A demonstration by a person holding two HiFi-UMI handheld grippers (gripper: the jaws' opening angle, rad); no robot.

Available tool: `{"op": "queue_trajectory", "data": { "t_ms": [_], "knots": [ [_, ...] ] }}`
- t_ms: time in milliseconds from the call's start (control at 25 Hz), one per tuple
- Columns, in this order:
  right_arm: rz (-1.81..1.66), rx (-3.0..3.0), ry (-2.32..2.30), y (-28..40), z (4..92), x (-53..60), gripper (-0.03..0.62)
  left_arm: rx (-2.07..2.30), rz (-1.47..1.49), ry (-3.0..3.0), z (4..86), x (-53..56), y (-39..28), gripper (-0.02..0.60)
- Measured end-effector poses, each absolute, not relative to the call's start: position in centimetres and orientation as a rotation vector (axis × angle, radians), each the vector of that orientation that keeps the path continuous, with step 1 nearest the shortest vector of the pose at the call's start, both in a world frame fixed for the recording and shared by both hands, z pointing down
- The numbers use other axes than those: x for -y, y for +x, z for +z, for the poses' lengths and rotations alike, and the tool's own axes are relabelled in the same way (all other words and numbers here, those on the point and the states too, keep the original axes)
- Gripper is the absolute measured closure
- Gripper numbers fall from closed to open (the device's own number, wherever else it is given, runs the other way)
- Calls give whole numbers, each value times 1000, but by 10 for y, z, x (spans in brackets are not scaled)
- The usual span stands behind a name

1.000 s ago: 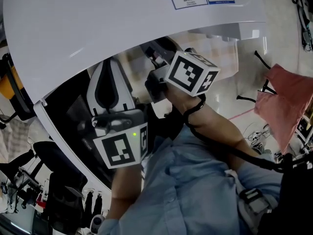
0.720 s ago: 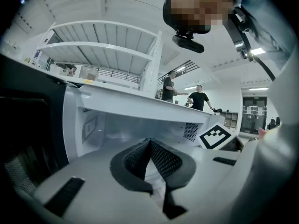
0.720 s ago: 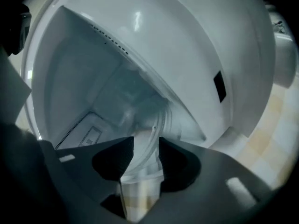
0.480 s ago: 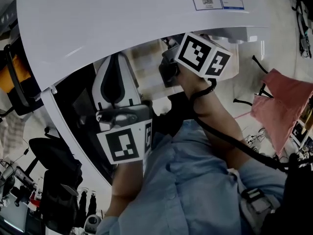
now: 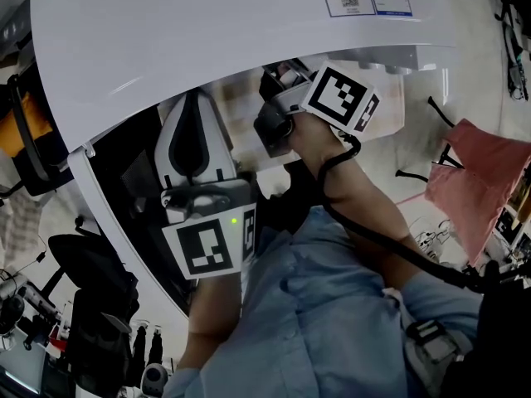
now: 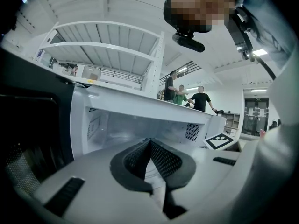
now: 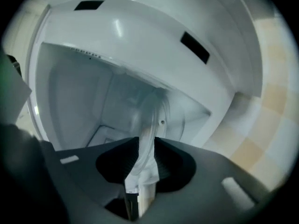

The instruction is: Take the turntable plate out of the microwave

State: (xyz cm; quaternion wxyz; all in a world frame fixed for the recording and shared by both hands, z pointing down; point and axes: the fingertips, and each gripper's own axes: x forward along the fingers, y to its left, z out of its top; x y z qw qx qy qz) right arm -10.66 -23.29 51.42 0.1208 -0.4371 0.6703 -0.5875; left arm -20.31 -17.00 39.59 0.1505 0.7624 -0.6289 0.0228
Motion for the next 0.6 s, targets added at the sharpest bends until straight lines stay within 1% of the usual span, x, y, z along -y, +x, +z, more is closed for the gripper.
{"op": "queue_trajectory", "data": {
  "t_ms": [120, 160, 360, 600],
  "knots": [
    [-1755, -1915, -1232, -109, 519, 232, 550, 1811, 70, 2182, 397, 169, -204, 575],
    [-1776, -1908, -1211, -112, 520, 231, 557, 1813, 72, 2180, 398, 169, -204, 575],
    [-1829, -1899, -1123, -129, 522, 225, 560, 1827, 81, 2183, 396, 169, -203, 575],
    [-1820, -1897, -1083, -125, 521, 220, 563, 1849, 89, 2177, 394, 168, -203, 575]
  ]
}}
